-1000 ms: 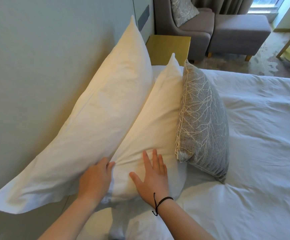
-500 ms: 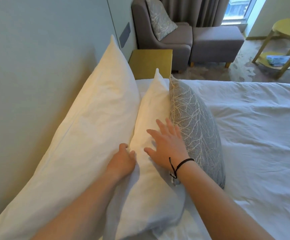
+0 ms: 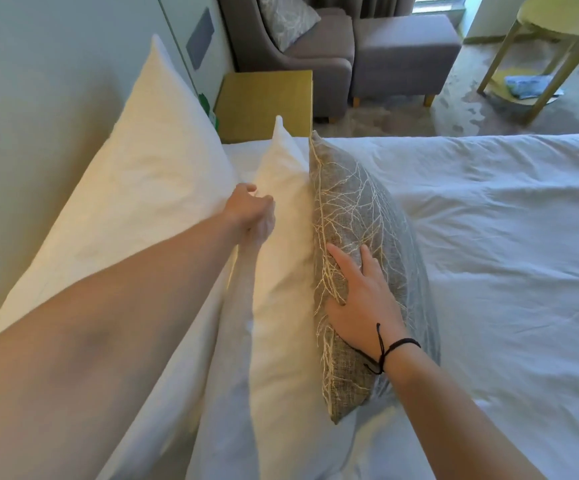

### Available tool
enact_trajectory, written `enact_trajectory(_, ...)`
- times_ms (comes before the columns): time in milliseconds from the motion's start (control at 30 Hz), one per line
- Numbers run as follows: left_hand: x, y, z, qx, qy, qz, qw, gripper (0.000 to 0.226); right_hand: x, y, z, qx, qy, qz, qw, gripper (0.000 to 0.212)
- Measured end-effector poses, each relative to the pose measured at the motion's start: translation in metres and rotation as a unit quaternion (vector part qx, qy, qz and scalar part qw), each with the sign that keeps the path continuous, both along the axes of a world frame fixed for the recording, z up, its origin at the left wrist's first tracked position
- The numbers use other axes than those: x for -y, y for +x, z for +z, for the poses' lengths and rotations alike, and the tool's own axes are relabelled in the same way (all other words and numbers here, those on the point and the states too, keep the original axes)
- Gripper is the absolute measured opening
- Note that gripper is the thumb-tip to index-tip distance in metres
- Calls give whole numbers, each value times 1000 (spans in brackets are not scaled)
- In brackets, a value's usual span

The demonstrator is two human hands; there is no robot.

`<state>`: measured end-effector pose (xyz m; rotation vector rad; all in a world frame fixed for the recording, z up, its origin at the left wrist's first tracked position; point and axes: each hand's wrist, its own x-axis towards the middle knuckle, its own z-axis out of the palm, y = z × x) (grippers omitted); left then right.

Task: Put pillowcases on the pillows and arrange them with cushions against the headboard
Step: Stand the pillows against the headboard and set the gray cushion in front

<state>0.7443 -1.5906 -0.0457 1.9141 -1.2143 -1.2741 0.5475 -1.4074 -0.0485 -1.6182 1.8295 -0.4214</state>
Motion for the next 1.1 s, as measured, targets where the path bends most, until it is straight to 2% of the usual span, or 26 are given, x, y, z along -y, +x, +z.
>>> enact_trajectory(167,40,-2,5,86,-99,-15,991,23,-2,-12,0,34,-25,11,999,84)
enact_trajectory(200,45,-1,8,115,-110,-29,987,23,-2,-15,1,37,-27,12,999,84)
enact_trajectory(267,53,7,19,202,-138,-75,967,31,-1,-19,2,42,-26,12,999,83)
enact_trajectory(367,63,34,38,320,-170,-87,928,25,-4,-22,4,45,-12,15,999,82)
enact_trajectory(500,57,47,34,384,-160,-70,907,23,-16,-20,0,37,-16,18,999,79)
enact_trajectory(567,51,41,33,420,-126,-107,892,28,-24,-22,-4,36,-21,7,999,75)
enact_trajectory(700,34,30,48,503,-116,-205,832,38,-36,-23,-5,30,-55,-12,998,71)
enact_trajectory(733,26,26,52,501,-122,-230,826,37,-37,-22,-4,22,-61,-24,998,69)
enact_trajectory(800,3,15,52,439,-119,-274,847,36,-39,-18,-3,-19,-52,-56,997,66)
enact_trajectory(867,-28,2,47,364,-73,-324,870,50,-43,-15,-4,-84,-11,-77,993,64)
enact_trajectory(933,-60,-7,39,334,-19,-380,863,69,-44,-14,-2,-120,34,-79,989,54)
enact_trajectory(1000,-88,-10,32,332,5,-398,855,82,-41,-13,7,-103,49,-77,990,34)
enact_trajectory(1100,-117,-11,34,291,12,-343,893,87,-38,-7,24,-67,17,-80,994,12)
